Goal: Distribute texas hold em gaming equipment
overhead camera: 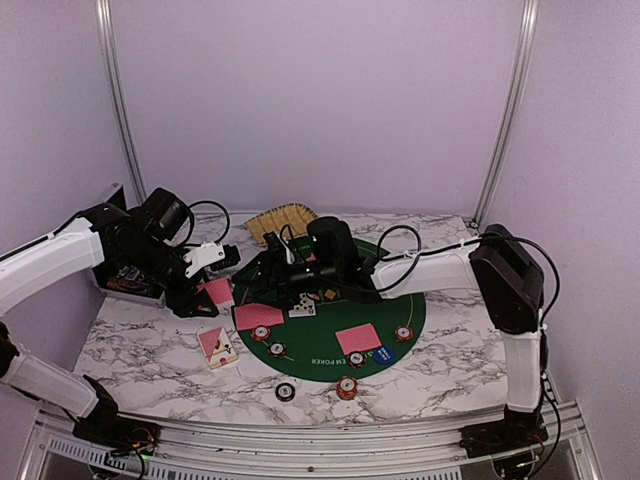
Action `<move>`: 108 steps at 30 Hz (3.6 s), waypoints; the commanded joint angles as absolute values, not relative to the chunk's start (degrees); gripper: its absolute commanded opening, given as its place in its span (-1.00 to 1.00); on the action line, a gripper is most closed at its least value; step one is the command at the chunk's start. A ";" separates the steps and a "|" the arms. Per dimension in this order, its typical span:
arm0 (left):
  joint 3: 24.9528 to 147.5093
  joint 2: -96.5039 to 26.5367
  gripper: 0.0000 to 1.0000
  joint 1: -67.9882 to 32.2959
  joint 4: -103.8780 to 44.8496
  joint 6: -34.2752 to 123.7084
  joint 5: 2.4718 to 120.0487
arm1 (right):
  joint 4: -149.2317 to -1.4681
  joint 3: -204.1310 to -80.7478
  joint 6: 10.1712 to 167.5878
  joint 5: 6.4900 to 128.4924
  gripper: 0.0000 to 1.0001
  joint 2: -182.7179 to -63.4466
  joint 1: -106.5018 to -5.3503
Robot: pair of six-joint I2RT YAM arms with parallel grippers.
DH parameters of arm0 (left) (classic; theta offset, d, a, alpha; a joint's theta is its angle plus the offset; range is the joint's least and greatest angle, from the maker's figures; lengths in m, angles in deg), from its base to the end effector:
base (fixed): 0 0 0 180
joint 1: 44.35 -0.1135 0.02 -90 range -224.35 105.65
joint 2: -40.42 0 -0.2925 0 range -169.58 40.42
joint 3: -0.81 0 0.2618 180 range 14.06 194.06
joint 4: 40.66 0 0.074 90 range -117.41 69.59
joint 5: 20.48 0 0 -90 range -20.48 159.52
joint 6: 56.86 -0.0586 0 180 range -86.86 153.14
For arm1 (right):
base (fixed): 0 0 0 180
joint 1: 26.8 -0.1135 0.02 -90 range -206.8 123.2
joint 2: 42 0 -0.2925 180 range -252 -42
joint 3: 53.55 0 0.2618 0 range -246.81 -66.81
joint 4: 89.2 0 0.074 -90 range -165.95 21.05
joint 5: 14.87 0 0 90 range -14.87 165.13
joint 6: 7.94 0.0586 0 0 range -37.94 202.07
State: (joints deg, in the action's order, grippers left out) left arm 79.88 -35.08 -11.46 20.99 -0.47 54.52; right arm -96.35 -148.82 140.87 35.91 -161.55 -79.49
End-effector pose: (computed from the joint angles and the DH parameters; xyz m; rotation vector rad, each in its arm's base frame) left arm 0.2245 -0.1632 0.3021 1.4868 2.0916 -0.3330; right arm 0.2839 0.4337 0.2251 -0.4711 2.2796 1.8251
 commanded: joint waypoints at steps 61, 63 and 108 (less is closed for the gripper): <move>81.66 -34.14 -1.00 -11.88 22.16 -0.43 52.90 | -96.82 -157.45 145.58 31.72 0.20 -168.04 -79.71; 81.56 -34.16 -1.00 -11.83 22.16 -0.41 52.85 | -96.72 -157.11 145.15 31.57 0.07 -167.29 -79.62; 81.03 -34.10 -1.00 -11.83 22.25 -0.27 53.69 | -51.71 -163.88 109.50 50.26 -1.00 -154.98 -68.72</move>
